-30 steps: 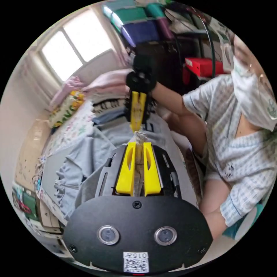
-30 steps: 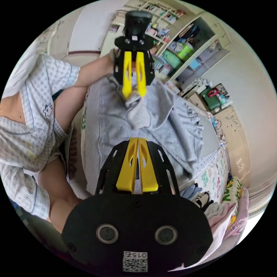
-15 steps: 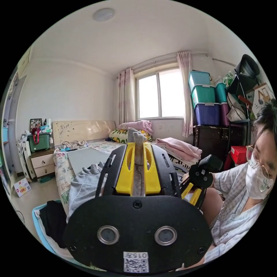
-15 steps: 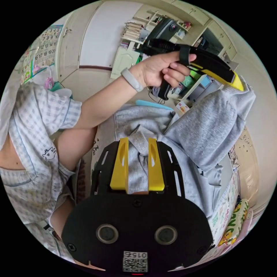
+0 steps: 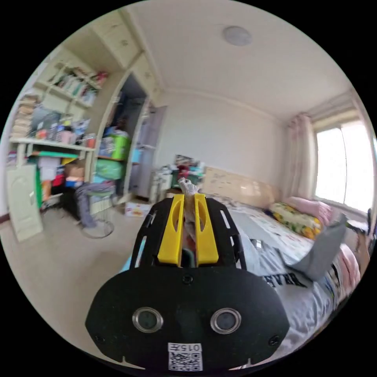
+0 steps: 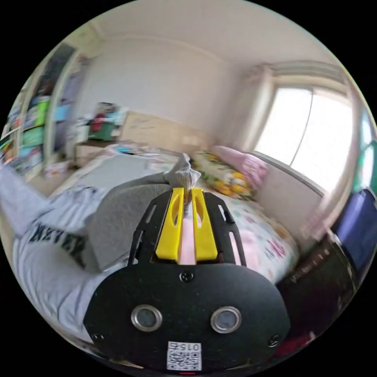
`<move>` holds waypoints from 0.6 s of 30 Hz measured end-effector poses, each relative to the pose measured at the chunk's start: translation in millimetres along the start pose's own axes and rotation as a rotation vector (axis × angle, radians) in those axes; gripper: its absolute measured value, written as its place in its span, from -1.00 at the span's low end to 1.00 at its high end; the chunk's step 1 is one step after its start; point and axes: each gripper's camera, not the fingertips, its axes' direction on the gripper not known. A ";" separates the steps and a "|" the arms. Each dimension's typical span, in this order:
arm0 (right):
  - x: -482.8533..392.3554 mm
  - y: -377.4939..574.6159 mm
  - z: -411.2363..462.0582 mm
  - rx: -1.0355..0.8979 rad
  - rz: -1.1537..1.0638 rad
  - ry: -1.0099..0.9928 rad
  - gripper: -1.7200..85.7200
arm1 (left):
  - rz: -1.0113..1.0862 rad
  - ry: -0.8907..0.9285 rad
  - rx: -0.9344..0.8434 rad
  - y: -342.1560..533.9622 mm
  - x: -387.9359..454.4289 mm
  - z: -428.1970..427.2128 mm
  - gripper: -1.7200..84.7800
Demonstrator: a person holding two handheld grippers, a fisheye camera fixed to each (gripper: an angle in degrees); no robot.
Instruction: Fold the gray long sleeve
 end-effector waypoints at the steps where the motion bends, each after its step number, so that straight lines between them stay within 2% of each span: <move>1: 37.4 3.1 20.9 -0.109 0.090 0.110 -0.81 | -0.045 -0.111 -0.061 6.8 -38.1 5.9 -0.83; 2: 51.7 8.1 26.5 -0.141 0.115 0.120 -0.79 | -0.068 -0.128 -0.079 14.0 -54.3 5.5 -0.82; 3: 70.1 22.8 27.9 -0.149 0.123 0.067 -0.76 | -0.094 -0.067 -0.080 34.3 -79.4 -1.8 -0.81; 5: 76.8 51.3 15.0 -0.082 0.058 -0.071 -0.75 | -0.091 0.139 -0.052 73.5 -97.2 -20.8 -0.79; 7: 60.6 93.3 -8.4 -0.035 -0.077 -0.259 -0.75 | -0.013 0.413 -0.103 127.5 -82.7 -44.2 -0.78; 10: 24.5 156.9 -39.2 -0.014 -0.262 -0.483 -0.76 | 0.182 0.596 -0.253 197.0 -25.4 -72.8 -0.78; 13: 2.2 218.6 -59.2 -0.028 -0.365 -0.714 -0.76 | 0.343 0.687 -0.421 266.5 27.9 -98.1 -0.72; 16: 0.7 259.6 -56.8 -0.091 -0.374 -0.920 -0.73 | 0.345 0.723 -0.527 320.0 43.5 -115.4 -0.66; 18: 9.6 274.6 -48.9 -0.116 -0.325 -0.981 -0.71 | 0.268 0.728 -0.548 344.5 37.2 -122.7 -0.64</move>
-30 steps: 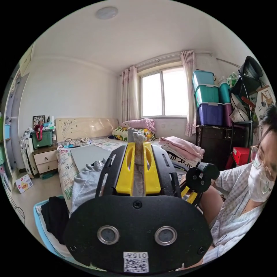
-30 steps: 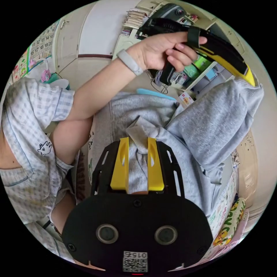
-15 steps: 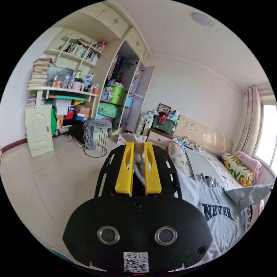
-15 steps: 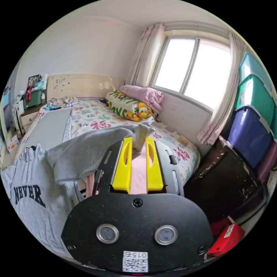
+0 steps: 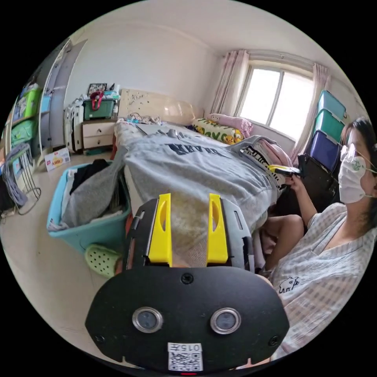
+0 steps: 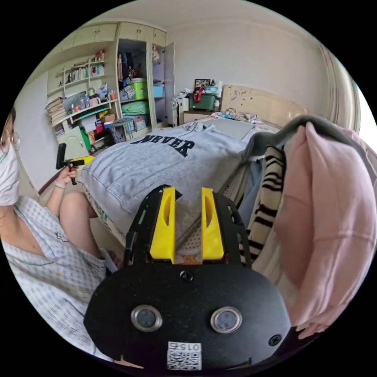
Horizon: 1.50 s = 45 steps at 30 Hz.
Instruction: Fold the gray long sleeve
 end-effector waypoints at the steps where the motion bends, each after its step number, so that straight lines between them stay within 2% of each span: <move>1: 5.6 10.4 -1.9 0.008 0.035 -0.007 -0.69 | -0.056 0.015 0.082 18.2 0.1 -4.5 -0.63; 4: 4.8 30.2 -9.6 -0.061 0.046 0.114 -0.64 | -0.119 0.001 0.208 51.0 8.0 -10.6 -0.63; 7: 3.8 52.1 -25.5 -0.018 0.095 0.049 -0.65 | -0.160 -0.070 0.261 65.2 18.3 -27.6 -0.62; 10: -1.1 55.9 -33.9 -0.063 0.066 0.040 -0.66 | -0.199 -0.113 0.308 78.2 28.9 -41.7 -0.61; 14: 1.6 66.8 -50.2 -0.061 0.091 -0.009 -0.71 | -0.174 -0.126 0.226 67.8 43.3 -36.9 -0.61; 18: 10.0 66.3 -55.7 -0.099 0.123 -0.085 -0.76 | -0.073 -0.232 0.119 53.3 78.3 -31.0 -0.66; 24: -8.4 59.6 -62.6 -0.131 0.046 -0.007 -0.82 | -0.029 -0.138 0.126 49.8 89.7 -43.3 -0.90; 26: -12.7 58.2 -65.7 -0.136 0.026 0.006 -0.92 | -0.027 -0.134 0.139 48.9 94.2 -48.8 -0.93; 27: -15.9 57.7 -69.9 -0.127 0.009 -0.035 -0.94 | -0.023 -0.142 0.144 47.7 98.7 -51.9 -0.93; 30: -24.6 57.4 -76.7 -0.126 -0.020 0.005 -0.96 | -0.022 -0.160 0.148 44.5 107.8 -61.4 -0.94; 33: -28.6 56.0 -80.5 -0.125 -0.018 0.010 -0.96 | -0.100 -0.161 0.189 47.2 99.3 -80.0 -0.91; 34: -29.5 55.8 -82.8 -0.117 -0.021 0.006 -0.95 | -0.146 -0.185 0.209 50.4 94.7 -87.9 -0.80; 37: -28.0 55.1 -88.5 -0.083 0.002 -0.021 -0.82 | -0.122 -0.143 0.183 38.8 101.0 -91.3 -0.67; 40: -23.1 51.2 -82.9 -0.121 0.055 -0.082 -0.67 | -0.070 -0.127 0.077 12.5 112.1 -74.3 -0.68; 42: -24.0 48.7 -82.8 -0.106 0.078 -0.120 -0.66 | -0.046 -0.119 0.091 8.5 118.0 -80.1 -0.72; 44: -28.1 45.3 -83.2 -0.109 0.085 -0.085 -0.71 | -0.015 -0.118 0.109 5.9 126.5 -87.8 -0.85; 45: -31.6 42.9 -83.3 -0.109 0.089 -0.055 -0.82 | 0.004 -0.134 0.124 4.1 134.0 -93.1 -0.88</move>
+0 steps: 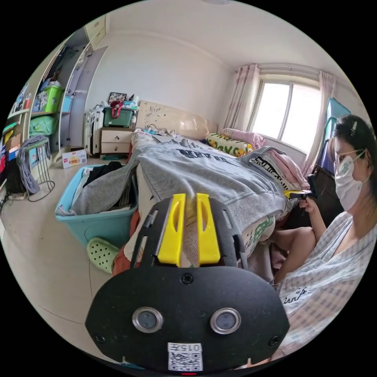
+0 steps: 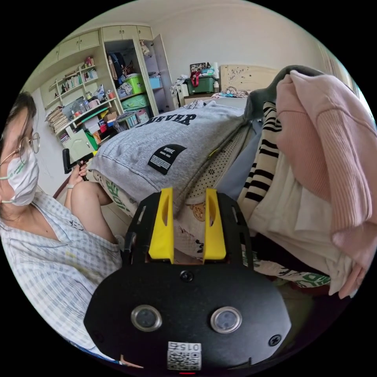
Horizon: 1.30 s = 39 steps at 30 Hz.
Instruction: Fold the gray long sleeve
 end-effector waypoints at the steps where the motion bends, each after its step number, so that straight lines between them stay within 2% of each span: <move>1: -6.0 -1.8 -0.2 0.003 -0.031 -0.048 -0.89 | 0.018 -0.017 -0.004 -4.2 6.9 -2.8 -0.91; 10: -33.3 -14.9 -4.1 -0.059 -0.096 0.079 -0.98 | 0.017 -0.141 0.072 -25.8 29.9 -48.3 -0.96; 13: -41.9 -21.6 11.6 -0.124 -0.135 0.137 -0.98 | 0.035 -0.206 0.028 -37.2 39.1 -47.3 -0.96; 19: -51.6 -38.5 19.3 -0.154 -0.158 0.148 -0.97 | 0.066 -0.227 -0.063 -70.8 49.4 -29.2 -0.95; 26: -61.6 -56.4 18.3 -0.166 -0.180 0.166 -0.96 | 0.042 -0.201 -0.058 -105.7 63.3 -34.6 -0.89; 30: -47.4 -61.7 10.7 -0.123 -0.152 0.081 -0.94 | 0.081 -0.331 0.080 -147.2 99.2 -79.7 -0.79; 32: -30.2 -62.7 6.2 -0.094 -0.111 -0.006 -0.94 | 0.169 -0.307 0.138 -179.6 131.2 -96.3 -0.79; 34: -10.7 -70.2 1.9 -0.097 -0.055 -0.123 -0.91 | 0.348 -0.186 0.102 -230.1 184.0 -86.0 -0.79; 39: -13.8 -87.7 -17.1 -0.147 -0.087 -0.108 -0.85 | 0.587 0.043 0.025 -316.1 291.7 8.8 -0.78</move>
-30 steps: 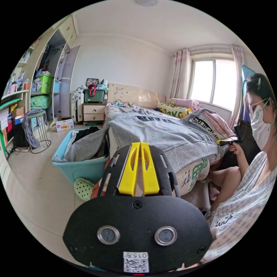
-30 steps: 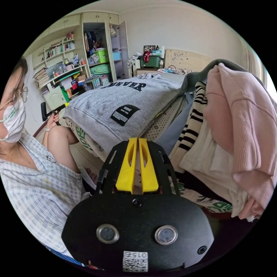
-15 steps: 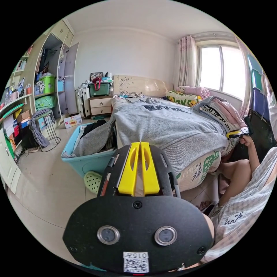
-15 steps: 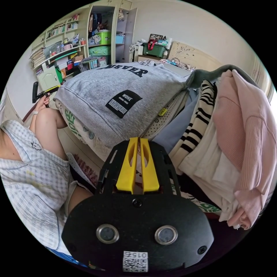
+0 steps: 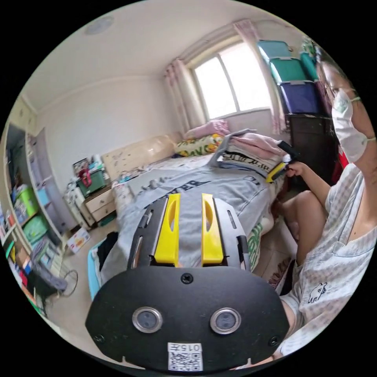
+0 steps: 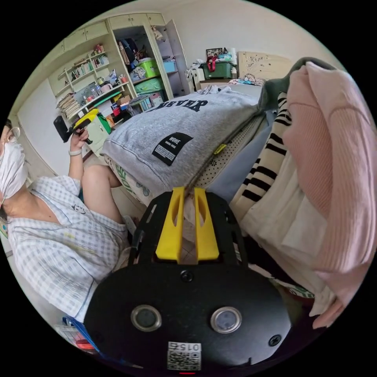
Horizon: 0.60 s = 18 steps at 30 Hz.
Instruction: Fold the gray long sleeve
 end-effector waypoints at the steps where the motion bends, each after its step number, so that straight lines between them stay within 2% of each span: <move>1: -2.9 -2.3 -6.2 -0.049 -0.003 0.026 -0.85 | 0.063 0.076 -0.049 -28.5 11.5 37.9 -0.78; 3: -8.5 -6.6 -22.4 -0.122 -0.006 0.091 -0.83 | 0.191 0.138 -0.189 -63.6 34.1 100.3 -0.78; 5: -13.6 -12.0 -52.5 -0.109 0.000 0.141 -0.82 | 0.264 0.164 -0.287 -83.5 51.2 152.9 -0.78; 8: -13.0 -24.4 -126.6 0.088 0.062 0.212 -0.82 | 0.269 0.243 -0.352 -92.5 61.9 211.5 -0.77; 9: -6.7 -29.4 -158.5 0.211 0.119 0.259 -0.83 | 0.267 0.242 -0.388 -89.5 65.0 228.8 -0.77; 10: 5.0 -34.0 -188.0 0.351 0.202 0.310 -0.85 | 0.277 0.230 -0.412 -90.7 69.0 236.6 -0.77; 13: 63.3 -52.9 -233.8 0.576 0.474 0.379 -0.84 | 0.297 0.145 -0.383 -93.4 79.6 234.3 -0.76; 14: 79.3 -58.5 -237.9 0.580 0.536 0.382 -0.82 | 0.306 0.131 -0.378 -93.5 82.4 234.4 -0.76; 16: 151.6 -77.8 -243.6 0.515 0.816 0.351 -0.64 | 0.329 0.103 -0.366 -95.7 88.4 235.5 -0.76; 18: 200.6 -81.6 -242.7 0.502 0.975 0.226 -0.62 | 0.329 0.120 -0.361 -97.0 85.4 237.6 -0.77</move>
